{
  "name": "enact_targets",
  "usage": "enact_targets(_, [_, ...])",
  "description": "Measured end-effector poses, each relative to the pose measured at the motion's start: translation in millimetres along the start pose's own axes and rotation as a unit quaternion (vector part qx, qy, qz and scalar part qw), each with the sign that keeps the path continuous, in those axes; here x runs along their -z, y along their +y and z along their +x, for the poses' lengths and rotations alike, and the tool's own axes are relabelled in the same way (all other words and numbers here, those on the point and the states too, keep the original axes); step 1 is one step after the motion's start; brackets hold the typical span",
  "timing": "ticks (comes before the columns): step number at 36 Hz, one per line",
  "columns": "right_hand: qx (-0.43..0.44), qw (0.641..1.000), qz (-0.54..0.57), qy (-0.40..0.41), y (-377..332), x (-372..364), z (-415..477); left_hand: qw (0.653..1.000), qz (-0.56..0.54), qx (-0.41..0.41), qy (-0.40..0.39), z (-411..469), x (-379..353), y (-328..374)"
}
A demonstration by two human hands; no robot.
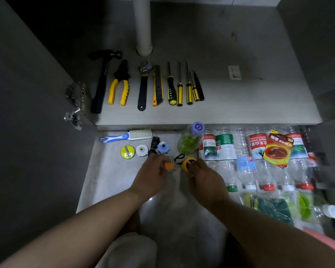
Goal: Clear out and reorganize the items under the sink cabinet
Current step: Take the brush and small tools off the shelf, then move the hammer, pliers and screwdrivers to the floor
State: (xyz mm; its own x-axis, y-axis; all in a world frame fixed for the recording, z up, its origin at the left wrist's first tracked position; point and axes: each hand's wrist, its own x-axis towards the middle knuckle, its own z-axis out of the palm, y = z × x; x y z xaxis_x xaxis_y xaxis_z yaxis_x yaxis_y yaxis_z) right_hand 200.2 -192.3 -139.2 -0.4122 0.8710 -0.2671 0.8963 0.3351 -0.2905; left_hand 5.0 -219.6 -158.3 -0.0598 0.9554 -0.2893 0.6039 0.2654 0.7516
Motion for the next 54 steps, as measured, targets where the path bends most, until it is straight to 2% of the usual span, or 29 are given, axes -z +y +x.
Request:
enact_targets(5, [-0.104, 0.992, 0.002, 0.067, 19.0, 50.9, 21.0, 0.993, -0.088, -0.046, 0.07, 10.9, 20.1, 19.6])
enact_targets(7, [-0.119, 0.987, 0.005, 0.106, 25.0, 72.0, 37.6, 0.987, -0.125, -0.057, 0.083, 16.4, 27.6, 26.9])
enact_targets(10, [-0.124, 0.977, 0.077, 0.154, 27.8, 102.8, 72.5, 0.979, -0.159, -0.067, 0.106, 28.5, 39.1, 34.8])
enact_targets(13, [-0.127, 0.972, 0.157, 0.122, 28.6, 123.1, 114.8, 0.972, -0.187, -0.073, 0.12, 42.7, 51.3, 40.1])
enact_targets(16, [-0.117, 0.977, 0.166, 0.064, 25.7, 130.1, 150.6, 0.968, -0.197, -0.072, 0.139, 56.6, 62.2, 42.1])
enact_targets(21, [-0.164, 0.971, 0.157, 0.078, 19.4, 128.1, 188.5, 0.963, -0.213, -0.072, 0.15, 69.5, 71.8, 40.7])
enact_targets(27, [-0.223, 0.96, 0.143, 0.094, 18.9, 128.5, 204.4, 0.963, -0.225, -0.069, 0.133, 74.5, 72.4, 42.6])
enact_targets(36, [-0.267, 0.952, 0.146, 0.017, 23.5, 138.7, 192.6, 0.961, -0.237, -0.057, 0.129, 75.0, 70.7, 55.9])
enact_targets(39, [-0.272, 0.949, 0.16, 0.021, 31.3, 139.4, 181.6, 0.966, -0.207, -0.06, 0.146, 74.2, 78.1, 59.6])
enact_targets(42, [-0.264, 0.945, 0.189, 0.043, 36.7, 141.6, 171.8, 0.971, -0.107, -0.05, 0.209, 86.5, 97.6, 58.8])
enact_targets(47, [-0.229, 0.924, 0.297, 0.079, 35.3, 143.6, 162.4, 0.949, 0.092, 0.056, 0.297, 123.0, 150.1, 49.7])
enact_targets(50, [-0.209, 0.907, 0.359, 0.074, 27.4, 141.7, 158.2, 0.936, 0.154, 0.114, 0.294, 136.9, 175.4, 44.4])
enact_targets(54, [-0.186, 0.886, 0.422, 0.054, 17.9, 132.9, 153.5, 0.937, 0.127, 0.207, 0.249, 156.7, 189.6, 36.0])
